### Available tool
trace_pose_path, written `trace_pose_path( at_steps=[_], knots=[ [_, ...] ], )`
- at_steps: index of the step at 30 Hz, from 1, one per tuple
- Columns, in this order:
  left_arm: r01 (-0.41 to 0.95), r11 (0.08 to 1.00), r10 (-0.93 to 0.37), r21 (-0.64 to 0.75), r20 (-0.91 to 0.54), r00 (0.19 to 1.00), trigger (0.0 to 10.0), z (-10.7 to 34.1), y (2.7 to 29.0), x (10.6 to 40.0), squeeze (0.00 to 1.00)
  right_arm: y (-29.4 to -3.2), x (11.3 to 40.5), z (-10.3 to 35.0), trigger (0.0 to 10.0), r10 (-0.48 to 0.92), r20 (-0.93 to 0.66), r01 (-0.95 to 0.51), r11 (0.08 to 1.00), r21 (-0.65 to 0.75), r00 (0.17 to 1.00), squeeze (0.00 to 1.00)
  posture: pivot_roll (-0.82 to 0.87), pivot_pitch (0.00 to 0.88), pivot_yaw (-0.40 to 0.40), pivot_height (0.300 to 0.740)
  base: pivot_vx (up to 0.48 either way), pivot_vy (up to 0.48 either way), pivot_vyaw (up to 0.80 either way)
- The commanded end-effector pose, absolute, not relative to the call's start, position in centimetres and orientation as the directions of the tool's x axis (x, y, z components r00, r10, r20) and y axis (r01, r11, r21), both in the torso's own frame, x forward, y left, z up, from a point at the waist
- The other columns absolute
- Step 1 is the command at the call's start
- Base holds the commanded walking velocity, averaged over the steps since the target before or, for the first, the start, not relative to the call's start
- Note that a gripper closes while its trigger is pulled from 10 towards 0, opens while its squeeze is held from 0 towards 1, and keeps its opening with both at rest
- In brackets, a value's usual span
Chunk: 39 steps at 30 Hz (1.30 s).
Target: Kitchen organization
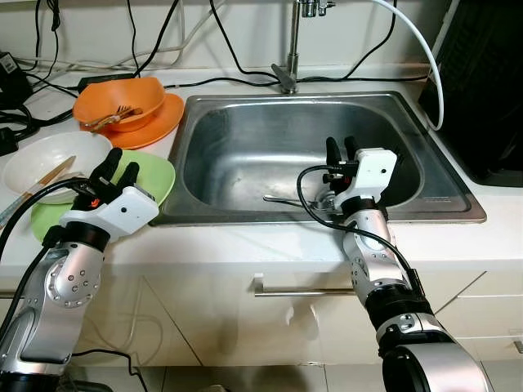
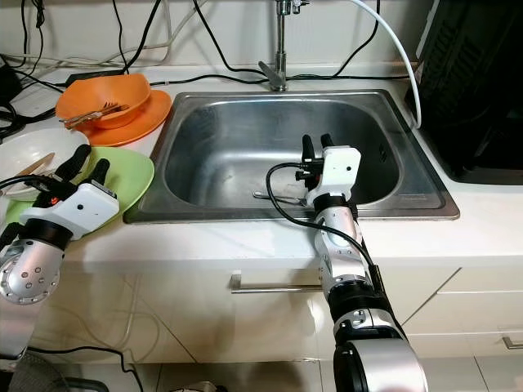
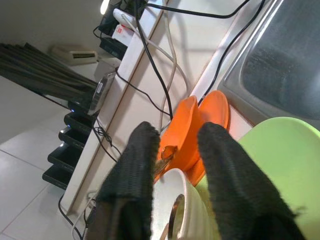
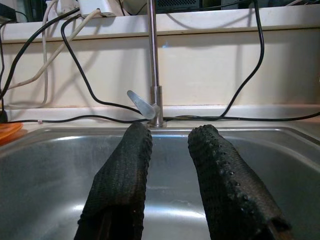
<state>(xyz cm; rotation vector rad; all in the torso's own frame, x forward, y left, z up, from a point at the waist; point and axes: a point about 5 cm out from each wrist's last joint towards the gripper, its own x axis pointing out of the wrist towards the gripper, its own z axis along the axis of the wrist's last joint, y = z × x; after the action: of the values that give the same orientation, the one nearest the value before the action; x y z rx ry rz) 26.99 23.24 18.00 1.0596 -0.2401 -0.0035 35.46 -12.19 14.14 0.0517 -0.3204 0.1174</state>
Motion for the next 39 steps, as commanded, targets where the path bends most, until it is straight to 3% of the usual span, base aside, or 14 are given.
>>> trace_pose_path(
  at_steps=[1,15,16,39],
  knots=[
    [-0.123,0.494,-0.123,0.861,0.209,0.970,10.0,18.4,23.2,26.9,1.00,-12.4,34.8,11.8,10.0,0.095,0.225,-0.110,0.993,0.054,0.970,0.00,0.26,0.028,0.069,0.740,0.000,0.000,0.00],
    [-0.048,0.486,-0.126,0.873,0.124,0.984,10.0,17.4,23.6,26.6,1.00,-12.3,34.8,11.7,10.0,0.097,0.220,-0.111,0.992,0.054,0.971,0.00,0.27,0.033,0.068,0.740,0.000,0.000,0.00],
    [-0.047,0.483,-0.122,0.874,0.120,0.985,10.0,17.3,23.7,26.6,0.00,-12.3,34.8,11.7,10.0,0.097,0.219,-0.111,0.992,0.055,0.971,0.00,0.27,0.029,0.069,0.740,0.000,0.000,0.00],
    [-0.088,0.461,-0.047,0.883,0.124,0.991,10.0,17.8,24.7,27.4,0.00,-12.1,34.7,11.7,10.0,0.096,0.222,-0.112,0.992,0.059,0.970,0.00,0.26,0.022,0.074,0.740,0.000,0.000,0.00]
  ],
)
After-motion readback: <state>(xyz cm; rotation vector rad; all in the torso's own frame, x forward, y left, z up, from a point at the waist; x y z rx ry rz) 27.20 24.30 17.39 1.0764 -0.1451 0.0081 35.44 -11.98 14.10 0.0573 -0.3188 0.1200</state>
